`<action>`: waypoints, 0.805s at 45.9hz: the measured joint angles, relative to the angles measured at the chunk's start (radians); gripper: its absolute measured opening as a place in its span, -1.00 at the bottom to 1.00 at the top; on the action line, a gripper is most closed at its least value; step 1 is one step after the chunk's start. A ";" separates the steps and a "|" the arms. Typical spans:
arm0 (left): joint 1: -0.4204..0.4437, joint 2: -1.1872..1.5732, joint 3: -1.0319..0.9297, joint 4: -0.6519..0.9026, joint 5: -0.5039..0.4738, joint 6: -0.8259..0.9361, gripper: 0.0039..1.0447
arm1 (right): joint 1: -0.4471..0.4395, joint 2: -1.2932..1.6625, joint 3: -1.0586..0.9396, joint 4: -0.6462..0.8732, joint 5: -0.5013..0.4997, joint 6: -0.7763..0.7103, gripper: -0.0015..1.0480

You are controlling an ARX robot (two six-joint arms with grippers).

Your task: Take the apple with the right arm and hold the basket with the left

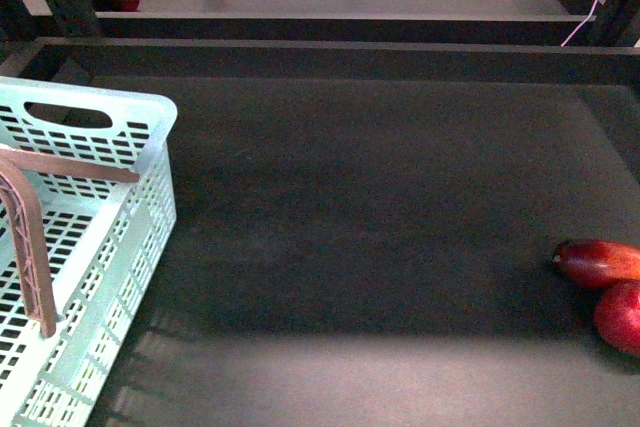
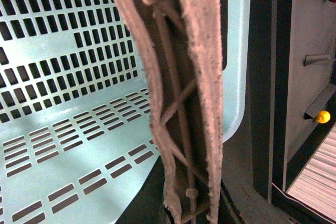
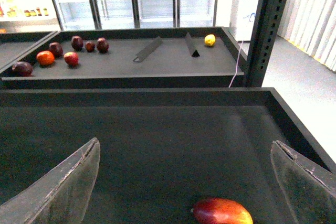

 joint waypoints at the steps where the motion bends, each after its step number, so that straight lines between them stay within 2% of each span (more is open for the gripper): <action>1: 0.000 -0.001 0.000 0.000 0.000 0.000 -0.81 | 0.000 0.000 0.000 0.000 0.000 0.000 0.83; 17: -0.062 -0.151 0.000 -0.095 0.026 0.047 -0.82 | 0.000 0.000 0.000 0.000 0.000 0.000 0.83; 28: -0.197 -0.273 0.040 -0.154 0.048 0.098 -0.83 | 0.000 0.000 0.000 0.000 0.000 0.000 0.83; 37: -0.355 -0.295 0.103 -0.161 0.020 0.103 -0.83 | 0.000 0.000 0.000 0.000 0.000 0.000 0.83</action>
